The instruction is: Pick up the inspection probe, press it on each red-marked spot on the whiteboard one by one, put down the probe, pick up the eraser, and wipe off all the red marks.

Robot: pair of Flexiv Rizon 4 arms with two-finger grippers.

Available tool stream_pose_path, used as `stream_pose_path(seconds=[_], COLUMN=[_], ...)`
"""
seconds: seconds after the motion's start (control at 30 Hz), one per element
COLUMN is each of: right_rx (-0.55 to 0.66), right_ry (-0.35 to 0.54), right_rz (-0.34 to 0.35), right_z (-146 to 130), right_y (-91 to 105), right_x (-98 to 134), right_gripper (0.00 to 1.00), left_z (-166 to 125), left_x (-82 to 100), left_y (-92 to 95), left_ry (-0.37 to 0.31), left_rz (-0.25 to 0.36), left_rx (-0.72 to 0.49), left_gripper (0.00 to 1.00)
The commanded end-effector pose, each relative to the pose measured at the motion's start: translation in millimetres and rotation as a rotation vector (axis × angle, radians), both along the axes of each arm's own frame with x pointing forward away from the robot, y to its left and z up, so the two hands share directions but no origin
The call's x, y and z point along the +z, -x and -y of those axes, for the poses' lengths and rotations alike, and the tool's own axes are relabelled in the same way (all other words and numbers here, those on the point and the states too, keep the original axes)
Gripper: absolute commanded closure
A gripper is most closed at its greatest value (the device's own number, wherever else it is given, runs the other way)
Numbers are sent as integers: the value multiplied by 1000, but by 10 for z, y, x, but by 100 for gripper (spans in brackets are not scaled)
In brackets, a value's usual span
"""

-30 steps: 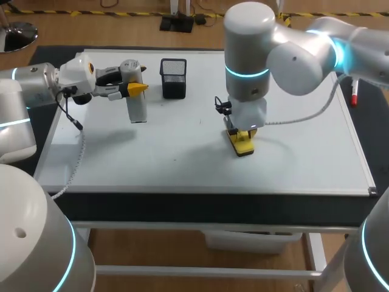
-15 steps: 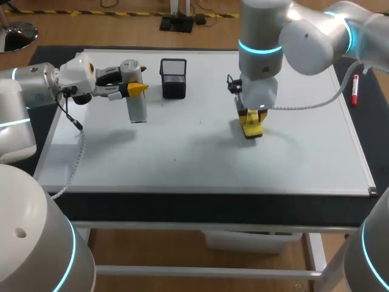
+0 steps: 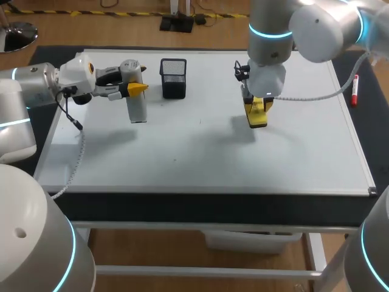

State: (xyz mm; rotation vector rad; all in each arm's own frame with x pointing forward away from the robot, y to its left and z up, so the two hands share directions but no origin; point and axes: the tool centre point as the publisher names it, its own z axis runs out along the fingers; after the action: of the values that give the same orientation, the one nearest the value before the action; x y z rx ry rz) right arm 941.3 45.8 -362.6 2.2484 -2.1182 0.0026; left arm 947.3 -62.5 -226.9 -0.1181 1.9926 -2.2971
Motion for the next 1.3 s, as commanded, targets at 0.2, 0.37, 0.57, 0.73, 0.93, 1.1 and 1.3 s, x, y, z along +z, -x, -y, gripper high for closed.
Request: stream_pose_path(seconds=[0.2,0.37,0.57,0.73,0.93,1.1,1.3], right_rx=[-11,-40,-24,-29,-48,-61,-71], right_ry=[16,-20,-9,8,25,6,-2], right_rz=[17,5,10,7,9,-8,-18], right_z=[-23,-174,-315,-364,-380,-361,-324], right_y=[-204,-601,-980,-1246,-1518,-1665,-1739], right_x=[-30,-24,-63,-141,-220,-285,-353], right_gripper=[100,100,100,100,100,100,100], left_z=[1,1,1,1,1,1,1], left_x=[-1,-1,-1,-1,-1,-1,-1], left_y=[0,0,0,0,0,0,0], left_ry=[3,3,3,3,3,3,3], left_rz=[2,2,2,2,2,2,2], left_rx=[-1,-1,-1,-1,-1,-1,-1], left_gripper=[100,100,100,100,100,100,100])
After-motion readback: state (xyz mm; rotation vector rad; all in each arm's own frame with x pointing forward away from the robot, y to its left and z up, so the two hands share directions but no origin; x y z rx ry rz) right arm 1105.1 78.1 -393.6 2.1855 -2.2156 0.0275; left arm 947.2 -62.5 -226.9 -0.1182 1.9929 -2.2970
